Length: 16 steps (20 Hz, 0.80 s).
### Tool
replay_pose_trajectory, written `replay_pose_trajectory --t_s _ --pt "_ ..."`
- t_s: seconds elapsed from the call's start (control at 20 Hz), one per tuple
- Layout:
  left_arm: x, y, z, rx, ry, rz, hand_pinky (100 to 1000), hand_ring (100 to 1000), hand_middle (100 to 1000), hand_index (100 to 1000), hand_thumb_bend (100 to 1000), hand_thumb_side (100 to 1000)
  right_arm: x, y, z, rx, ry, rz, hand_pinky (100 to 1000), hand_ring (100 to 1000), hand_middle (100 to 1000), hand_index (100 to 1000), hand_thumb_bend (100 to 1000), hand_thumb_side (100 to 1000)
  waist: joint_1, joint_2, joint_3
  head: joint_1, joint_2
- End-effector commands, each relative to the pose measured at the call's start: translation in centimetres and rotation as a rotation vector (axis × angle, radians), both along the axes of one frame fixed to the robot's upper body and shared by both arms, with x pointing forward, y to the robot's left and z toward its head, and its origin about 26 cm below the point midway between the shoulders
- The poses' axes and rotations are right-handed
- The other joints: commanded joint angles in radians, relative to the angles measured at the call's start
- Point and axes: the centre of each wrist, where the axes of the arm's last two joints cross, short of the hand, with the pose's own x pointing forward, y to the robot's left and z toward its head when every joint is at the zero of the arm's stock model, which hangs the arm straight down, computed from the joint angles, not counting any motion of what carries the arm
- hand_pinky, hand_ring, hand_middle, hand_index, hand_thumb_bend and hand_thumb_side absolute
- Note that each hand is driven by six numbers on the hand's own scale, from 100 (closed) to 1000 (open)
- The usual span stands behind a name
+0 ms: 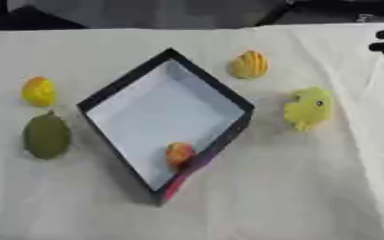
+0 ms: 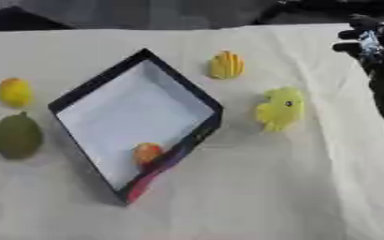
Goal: Pick up objects on the table and place them in the box.
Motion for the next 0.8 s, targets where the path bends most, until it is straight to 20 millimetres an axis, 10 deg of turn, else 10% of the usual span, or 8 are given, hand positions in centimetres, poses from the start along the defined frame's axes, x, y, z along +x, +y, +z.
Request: replay_pose_trajectory --t_s 0.05,0.8 --pt "-0.06 0.08 0.51 0.01 -0.017 -0.01 878 723 737 836 145 910 -0.15 -0.39 0.92 -0.039 -0.018 -0.001 972 738 705 816 100 601 -0.001 -0.013 0.003 0.002 -0.002" --pt "-0.04 0.21 0.64 0.023 -0.018 -0.019 877 725 738 837 143 908 -0.36 -0.85 0.96 -0.069 -0.01 0.003 973 746 713 821 100 596 -0.008 -0.018 0.032 0.007 -0.002"
